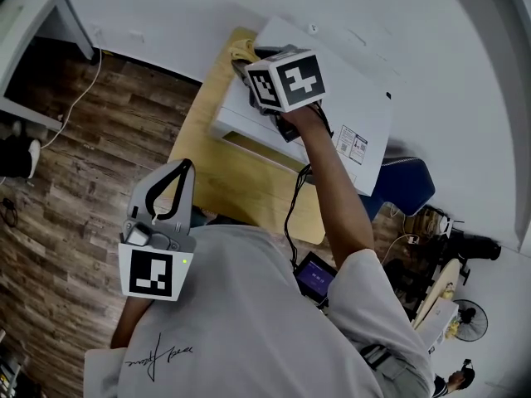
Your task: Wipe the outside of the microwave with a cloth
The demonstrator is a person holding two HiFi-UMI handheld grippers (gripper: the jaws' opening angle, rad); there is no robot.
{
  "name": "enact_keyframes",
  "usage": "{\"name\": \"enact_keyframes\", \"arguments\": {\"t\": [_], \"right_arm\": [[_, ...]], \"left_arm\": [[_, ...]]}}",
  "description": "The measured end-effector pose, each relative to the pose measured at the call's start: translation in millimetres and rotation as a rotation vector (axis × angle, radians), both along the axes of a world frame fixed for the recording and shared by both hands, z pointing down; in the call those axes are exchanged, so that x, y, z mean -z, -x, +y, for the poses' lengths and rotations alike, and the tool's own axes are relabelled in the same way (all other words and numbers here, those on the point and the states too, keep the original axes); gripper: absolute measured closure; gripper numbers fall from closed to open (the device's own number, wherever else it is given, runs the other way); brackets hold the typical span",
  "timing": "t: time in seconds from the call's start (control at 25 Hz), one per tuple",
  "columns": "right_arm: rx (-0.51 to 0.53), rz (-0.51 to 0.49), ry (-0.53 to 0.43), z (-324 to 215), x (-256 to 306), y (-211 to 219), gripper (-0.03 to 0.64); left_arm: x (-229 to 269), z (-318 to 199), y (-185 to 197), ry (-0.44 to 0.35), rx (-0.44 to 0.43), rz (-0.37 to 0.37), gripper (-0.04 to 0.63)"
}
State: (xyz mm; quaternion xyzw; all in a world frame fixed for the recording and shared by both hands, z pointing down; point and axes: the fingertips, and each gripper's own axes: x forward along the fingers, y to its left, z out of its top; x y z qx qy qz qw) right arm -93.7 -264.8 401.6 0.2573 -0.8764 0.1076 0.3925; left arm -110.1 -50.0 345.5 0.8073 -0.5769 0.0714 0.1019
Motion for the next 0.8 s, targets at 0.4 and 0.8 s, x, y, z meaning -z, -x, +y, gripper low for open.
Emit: {"name": "enact_keyframes", "arguments": {"t": [0.4,0.8], "right_arm": [[0.032,-0.172,-0.005,33,79,-24,0.494],[-0.229,-0.129,-0.022,27,80,-176,0.494]], "left_arm": [[2,-4,-26,-0.01,-0.099,0.006,0.604],[5,-14,-68,-0.019,-0.232,0.02,0.604]]}}
